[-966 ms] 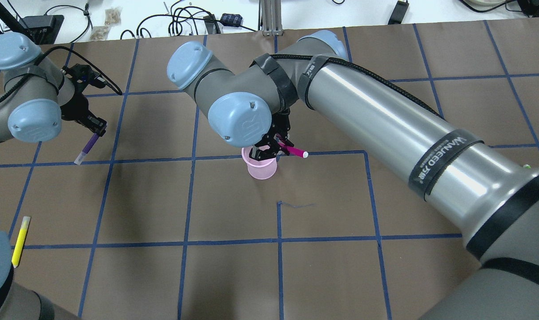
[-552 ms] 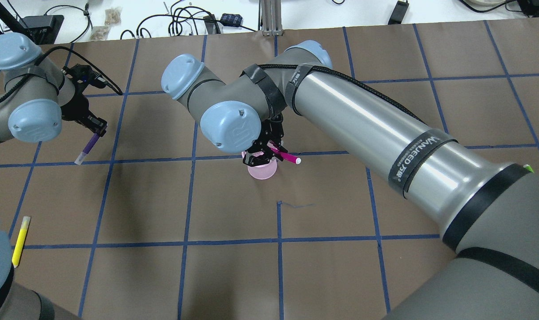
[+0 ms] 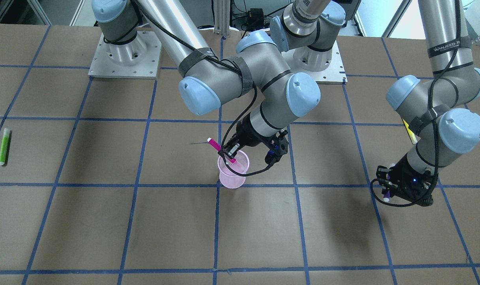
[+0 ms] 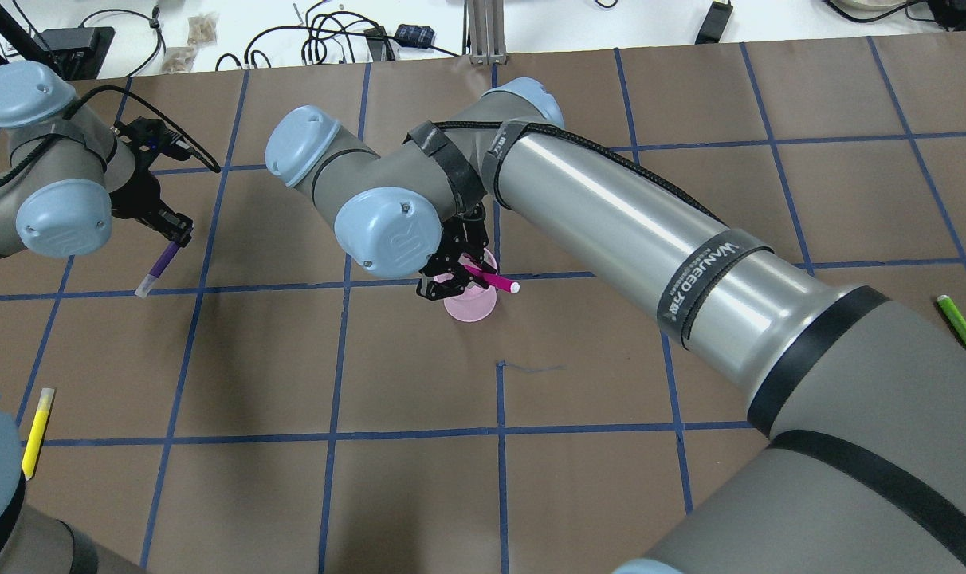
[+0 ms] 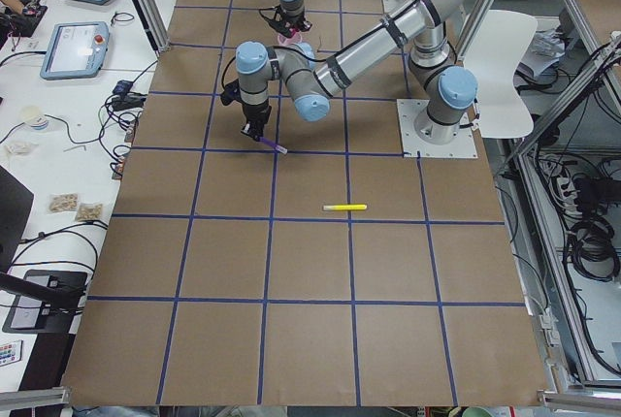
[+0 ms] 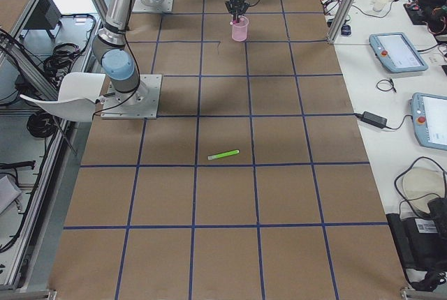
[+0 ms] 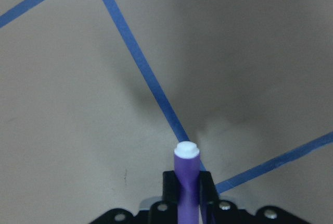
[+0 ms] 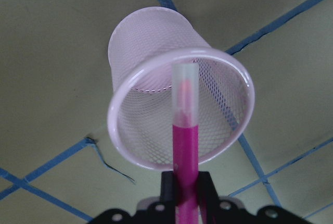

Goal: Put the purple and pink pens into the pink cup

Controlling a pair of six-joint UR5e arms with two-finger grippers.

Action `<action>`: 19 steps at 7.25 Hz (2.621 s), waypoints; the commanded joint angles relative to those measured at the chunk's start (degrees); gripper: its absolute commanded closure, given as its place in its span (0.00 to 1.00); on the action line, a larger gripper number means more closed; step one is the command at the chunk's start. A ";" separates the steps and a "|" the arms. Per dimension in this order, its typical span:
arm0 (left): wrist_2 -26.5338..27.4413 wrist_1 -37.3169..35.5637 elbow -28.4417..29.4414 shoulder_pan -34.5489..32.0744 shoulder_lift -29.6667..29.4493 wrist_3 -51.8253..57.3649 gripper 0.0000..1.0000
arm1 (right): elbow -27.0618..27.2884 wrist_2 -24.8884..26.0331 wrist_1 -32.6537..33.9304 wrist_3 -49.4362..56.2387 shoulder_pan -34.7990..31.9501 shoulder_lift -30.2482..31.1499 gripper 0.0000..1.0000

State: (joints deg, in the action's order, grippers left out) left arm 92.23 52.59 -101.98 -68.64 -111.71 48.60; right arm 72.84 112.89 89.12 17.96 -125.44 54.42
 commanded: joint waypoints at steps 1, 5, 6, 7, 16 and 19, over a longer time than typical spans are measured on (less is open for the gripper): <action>-0.03 0.06 -0.06 0.00 0.00 0.00 1.00 | -0.24 0.32 0.35 0.76 0.02 -0.10 0.04; -4.73 1.01 0.03 -4.27 2.70 -8.55 1.00 | -0.16 -2.65 -0.43 2.26 9.82 8.39 0.00; -5.74 0.94 0.46 -8.74 4.64 -14.53 1.00 | 0.36 -7.54 -3.40 1.91 15.44 12.34 0.00; -6.18 0.94 0.38 -12.44 6.92 -18.50 1.00 | 0.72 -8.20 -7.43 2.00 21.41 15.94 0.00; -13.22 -34.07 -14.45 -34.98 15.39 -40.43 1.00 | 21.63 -25.16 8.18 -15.67 36.50 34.61 0.00; -13.22 -41.84 -17.45 -35.24 13.72 -40.34 1.00 | 21.03 -25.00 8.62 -16.11 38.25 34.70 0.00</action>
State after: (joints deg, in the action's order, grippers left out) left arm 79.01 14.36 -117.63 -103.76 -96.91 8.29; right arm 94.06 87.89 97.77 2.14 -87.77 89.04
